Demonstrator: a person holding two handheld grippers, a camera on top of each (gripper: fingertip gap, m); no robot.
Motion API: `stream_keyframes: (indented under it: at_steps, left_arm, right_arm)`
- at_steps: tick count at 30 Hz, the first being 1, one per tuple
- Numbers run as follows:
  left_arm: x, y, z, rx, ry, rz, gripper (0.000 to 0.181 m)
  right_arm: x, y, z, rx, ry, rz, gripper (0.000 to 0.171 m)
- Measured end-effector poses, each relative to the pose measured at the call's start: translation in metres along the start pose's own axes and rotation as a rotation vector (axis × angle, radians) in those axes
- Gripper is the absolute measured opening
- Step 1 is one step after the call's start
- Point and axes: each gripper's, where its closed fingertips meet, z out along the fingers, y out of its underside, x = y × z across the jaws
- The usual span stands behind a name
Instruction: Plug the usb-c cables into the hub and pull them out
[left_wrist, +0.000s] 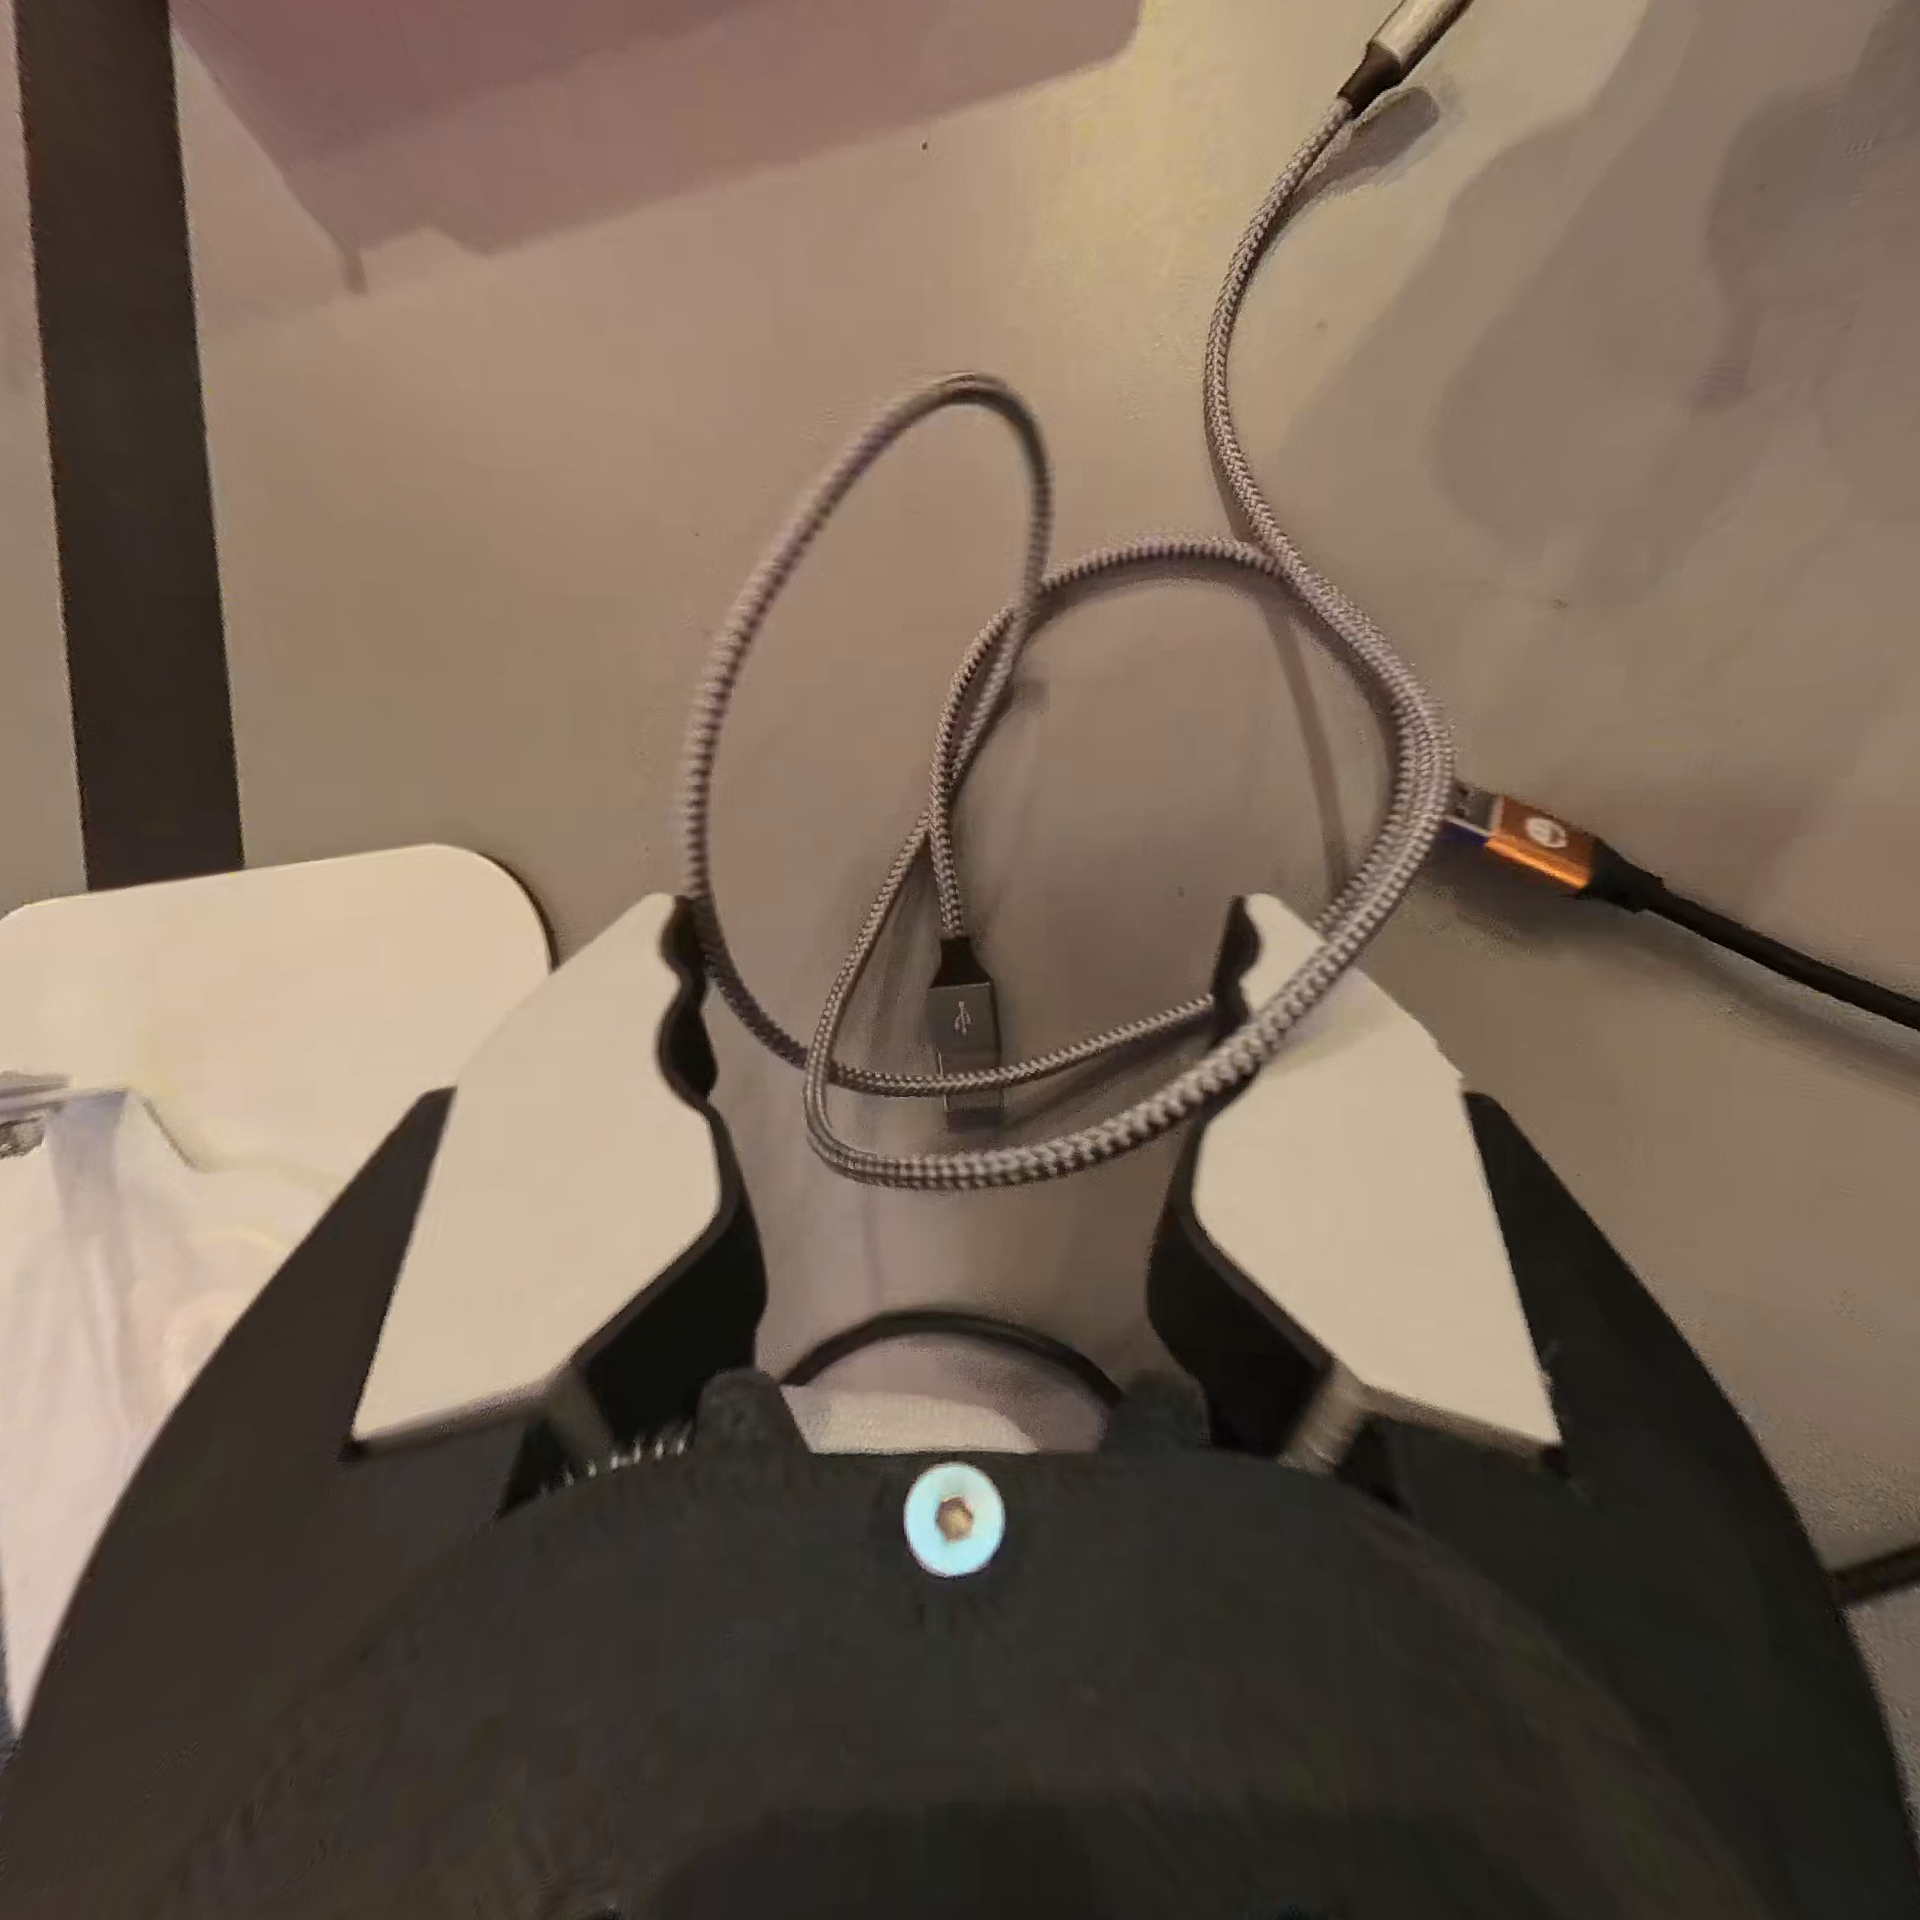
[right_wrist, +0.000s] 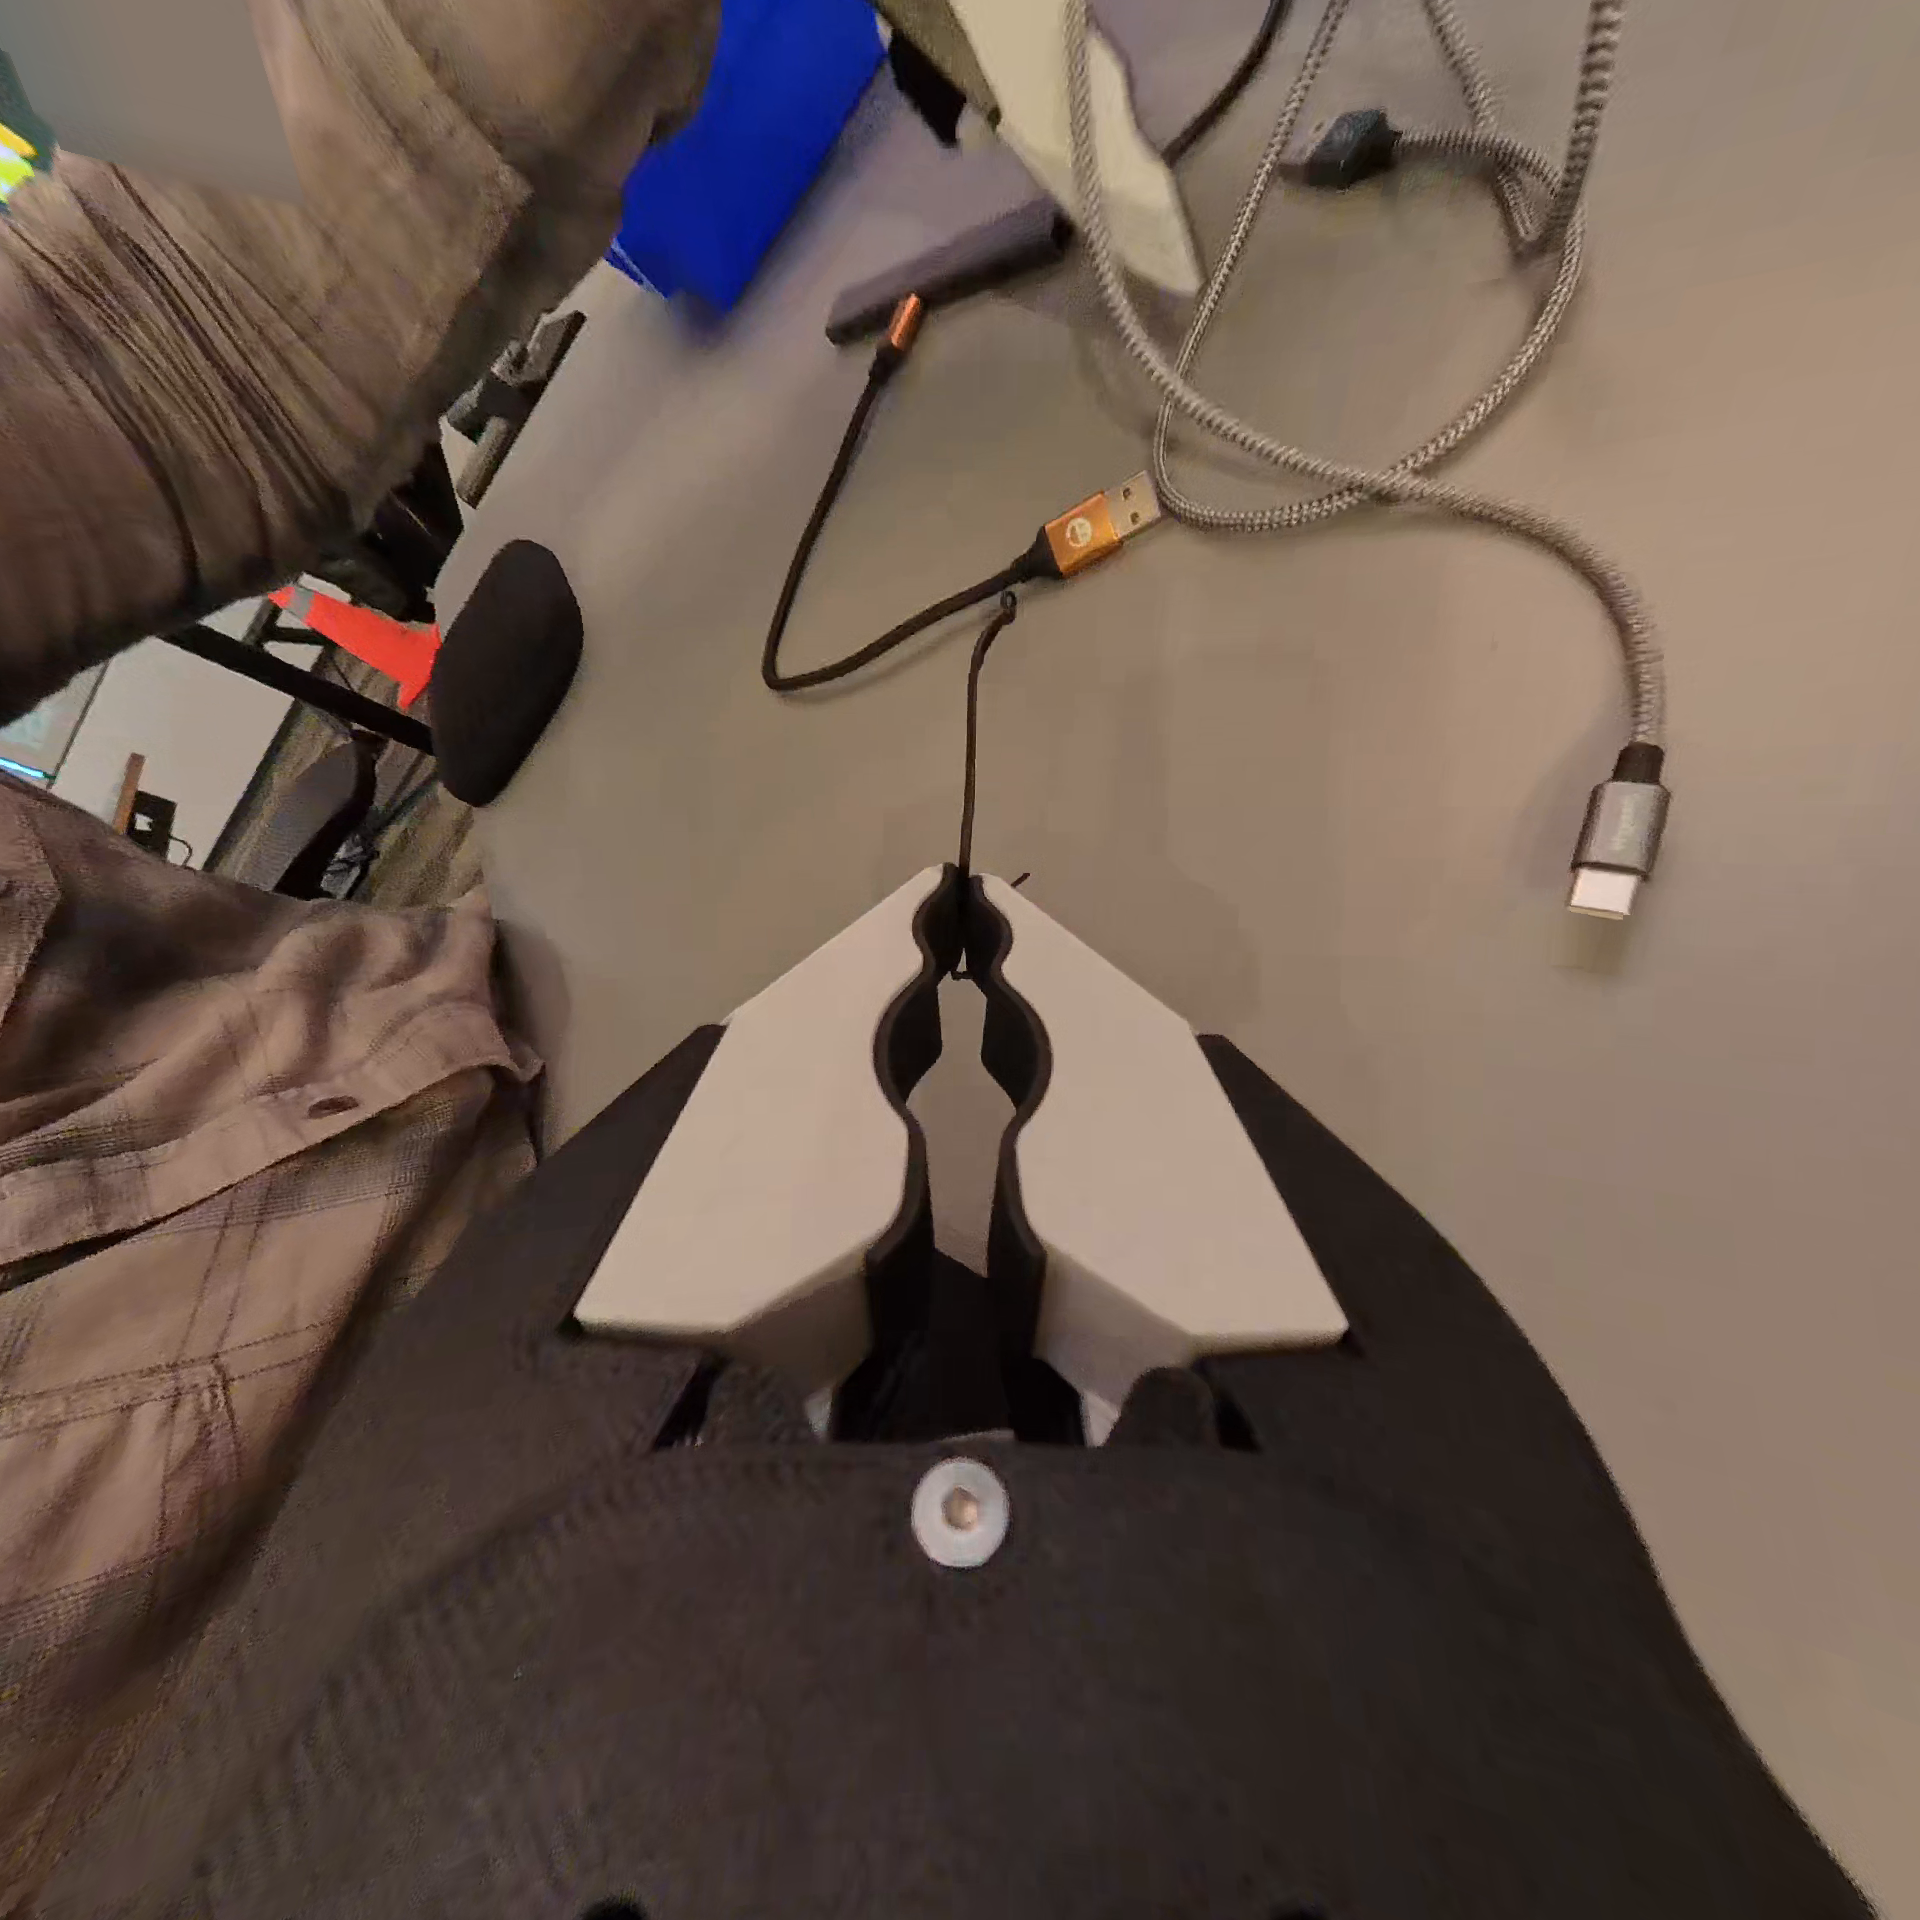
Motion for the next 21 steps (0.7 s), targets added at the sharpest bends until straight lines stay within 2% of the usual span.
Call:
stream_keyframes:
  at_steps: [4, 8, 12, 13, 17, 21]
  left_arm:
    - [-0.005, -0.008, 0.003, 0.047, 0.019, -0.036, 0.042]
    - [-0.013, -0.012, 0.001, 0.062, -0.014, -0.035, 0.006]
    - [-0.018, -0.012, 0.000, 0.051, -0.047, -0.044, 0.004]
    - [-0.020, -0.013, -0.001, 0.053, -0.058, -0.050, 0.003]
    - [-0.031, -0.009, -0.005, 0.009, -0.108, -0.122, 0.003]
    - [-0.037, -0.006, -0.009, -0.060, -0.140, -0.217, 0.003]
  right_arm:
    - [0.008, 0.001, 0.004, -0.014, 0.038, 0.007, 0.000]
    - [0.022, -0.002, 0.000, -0.032, 0.143, -0.049, 0.020]
    - [0.027, -0.012, -0.011, -0.027, 0.230, -0.139, 0.064]
    - [0.029, -0.019, -0.016, -0.016, 0.281, -0.194, 0.071]
    - [0.028, -0.056, -0.031, -0.020, 0.540, -0.561, 0.082]
    - [0.018, -0.093, -0.002, -0.029, 0.538, -0.700, 0.101]
